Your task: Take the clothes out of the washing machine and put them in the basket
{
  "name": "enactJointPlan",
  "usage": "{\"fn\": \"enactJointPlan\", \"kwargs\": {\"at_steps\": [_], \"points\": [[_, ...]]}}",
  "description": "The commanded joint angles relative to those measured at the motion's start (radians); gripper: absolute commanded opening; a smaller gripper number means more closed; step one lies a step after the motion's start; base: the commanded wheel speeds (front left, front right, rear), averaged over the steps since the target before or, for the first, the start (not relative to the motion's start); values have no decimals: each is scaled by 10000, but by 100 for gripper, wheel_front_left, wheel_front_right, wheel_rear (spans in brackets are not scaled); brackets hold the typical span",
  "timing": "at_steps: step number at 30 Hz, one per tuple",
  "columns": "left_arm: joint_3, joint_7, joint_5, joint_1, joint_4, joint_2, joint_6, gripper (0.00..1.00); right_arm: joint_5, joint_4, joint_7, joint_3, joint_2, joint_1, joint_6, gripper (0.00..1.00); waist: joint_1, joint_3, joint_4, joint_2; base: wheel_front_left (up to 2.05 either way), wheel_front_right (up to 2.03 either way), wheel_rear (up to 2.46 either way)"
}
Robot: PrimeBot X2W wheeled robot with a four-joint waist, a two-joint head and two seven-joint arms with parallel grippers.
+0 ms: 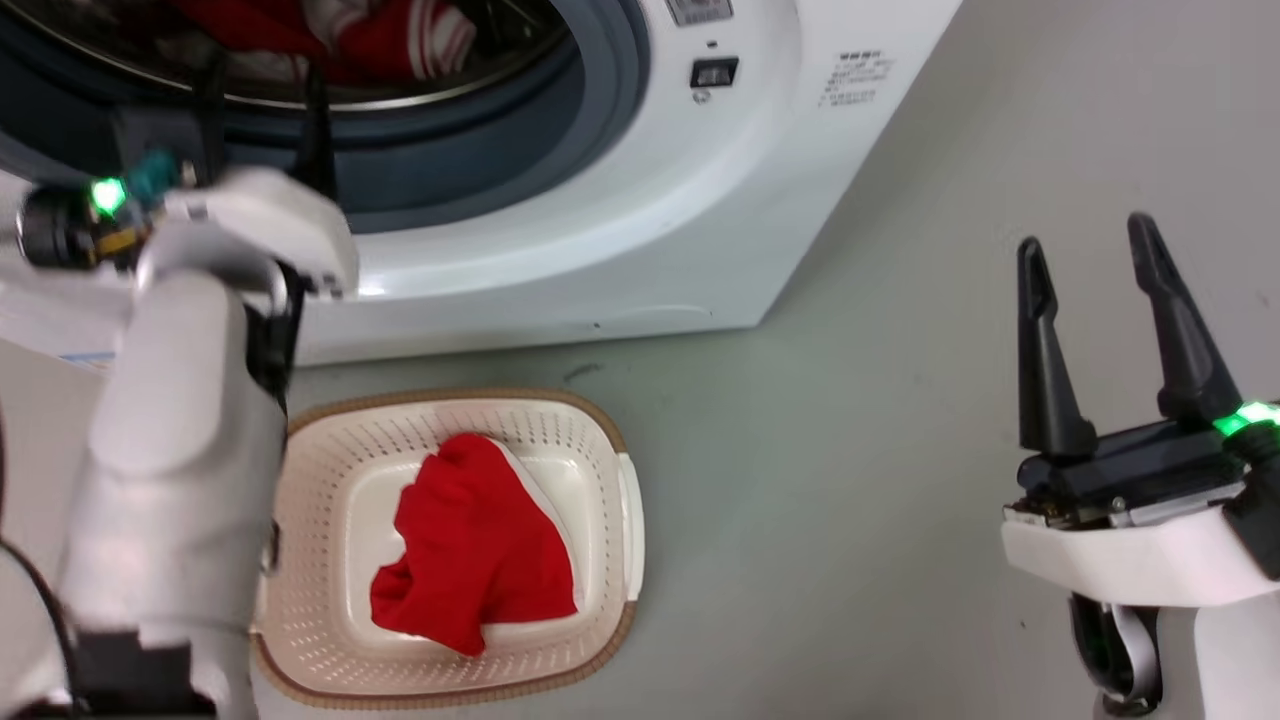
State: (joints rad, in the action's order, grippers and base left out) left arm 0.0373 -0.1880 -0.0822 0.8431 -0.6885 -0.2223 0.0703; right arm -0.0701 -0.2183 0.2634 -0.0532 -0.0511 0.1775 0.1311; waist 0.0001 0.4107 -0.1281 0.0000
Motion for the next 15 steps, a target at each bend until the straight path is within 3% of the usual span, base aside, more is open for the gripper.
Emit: {"fn": "enactJointPlan", "kwargs": {"at_steps": [1,7,15], "points": [[50,58,35,402,-184,-124,75,100,-31,-51,20,9,17,186,-8,100,-1,597,-324,0,0,0,0],[454,928,150,2769,-1594,-504,343,100,-305,-183,20,51,17,699,-7,100,-1,1697,-698,0,0,0,0],[816,2542,241,5248,-3108,-1437,514,100,-675,-365,20,-27,17,1241,-8,100,-1,2921,-1290,0,0,0,0]]}}
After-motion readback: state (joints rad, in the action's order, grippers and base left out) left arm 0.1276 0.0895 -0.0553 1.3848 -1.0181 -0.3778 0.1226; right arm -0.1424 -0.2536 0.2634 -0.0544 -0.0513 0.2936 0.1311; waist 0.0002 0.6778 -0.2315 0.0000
